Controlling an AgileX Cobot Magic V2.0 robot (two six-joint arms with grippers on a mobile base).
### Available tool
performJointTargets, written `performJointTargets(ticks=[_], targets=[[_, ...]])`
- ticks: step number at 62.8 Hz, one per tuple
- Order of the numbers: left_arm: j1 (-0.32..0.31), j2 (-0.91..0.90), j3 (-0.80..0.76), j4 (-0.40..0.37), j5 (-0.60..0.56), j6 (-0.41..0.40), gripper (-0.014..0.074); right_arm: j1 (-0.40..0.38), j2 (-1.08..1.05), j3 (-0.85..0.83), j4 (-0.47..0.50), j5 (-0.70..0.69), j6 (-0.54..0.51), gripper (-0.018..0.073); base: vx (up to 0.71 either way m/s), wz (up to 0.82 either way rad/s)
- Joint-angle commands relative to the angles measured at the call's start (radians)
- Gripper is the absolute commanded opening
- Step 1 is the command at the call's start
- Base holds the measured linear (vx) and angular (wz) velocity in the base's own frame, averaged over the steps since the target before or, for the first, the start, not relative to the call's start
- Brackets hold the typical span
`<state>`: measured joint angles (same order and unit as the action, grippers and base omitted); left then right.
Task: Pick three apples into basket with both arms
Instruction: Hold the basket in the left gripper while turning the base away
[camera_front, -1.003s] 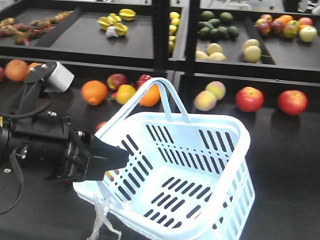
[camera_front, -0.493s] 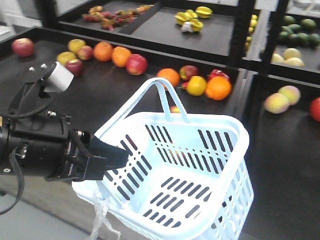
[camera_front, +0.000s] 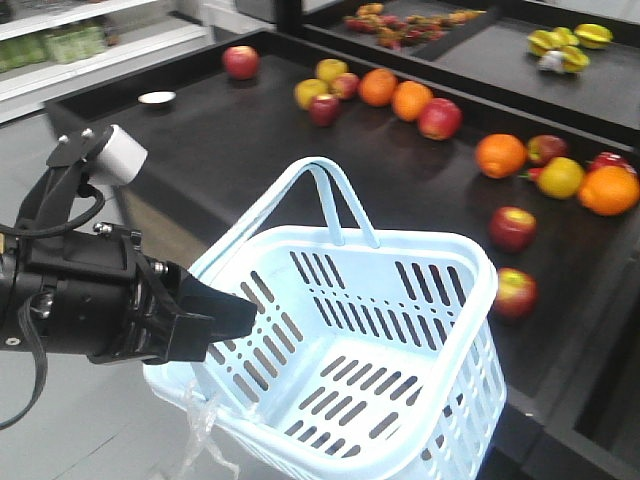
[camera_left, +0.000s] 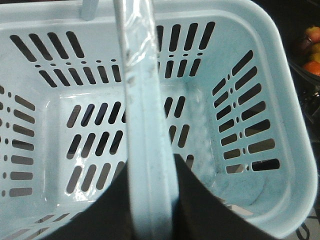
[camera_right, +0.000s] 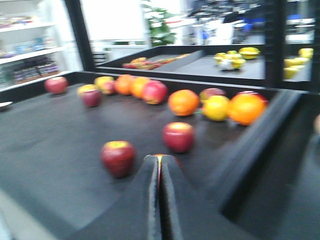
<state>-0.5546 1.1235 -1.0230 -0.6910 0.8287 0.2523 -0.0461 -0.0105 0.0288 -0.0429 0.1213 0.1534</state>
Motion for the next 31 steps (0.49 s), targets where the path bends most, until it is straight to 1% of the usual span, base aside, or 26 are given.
performJointTargets(ticks=[1,31], targets=[[-0.004,-0.025,-0.029,-0.056,-0.054,-0.002,-0.0008,-0.004,-0.01,0.013,-0.006,-0.078,-0.012,-0.0004,-0.16,0.63],[-0.004,-0.025,-0.029,-0.056,-0.054,-0.002,-0.0007,-0.004,-0.01,0.013,-0.006,-0.078,-0.012,-0.0004,-0.17,0.66]])
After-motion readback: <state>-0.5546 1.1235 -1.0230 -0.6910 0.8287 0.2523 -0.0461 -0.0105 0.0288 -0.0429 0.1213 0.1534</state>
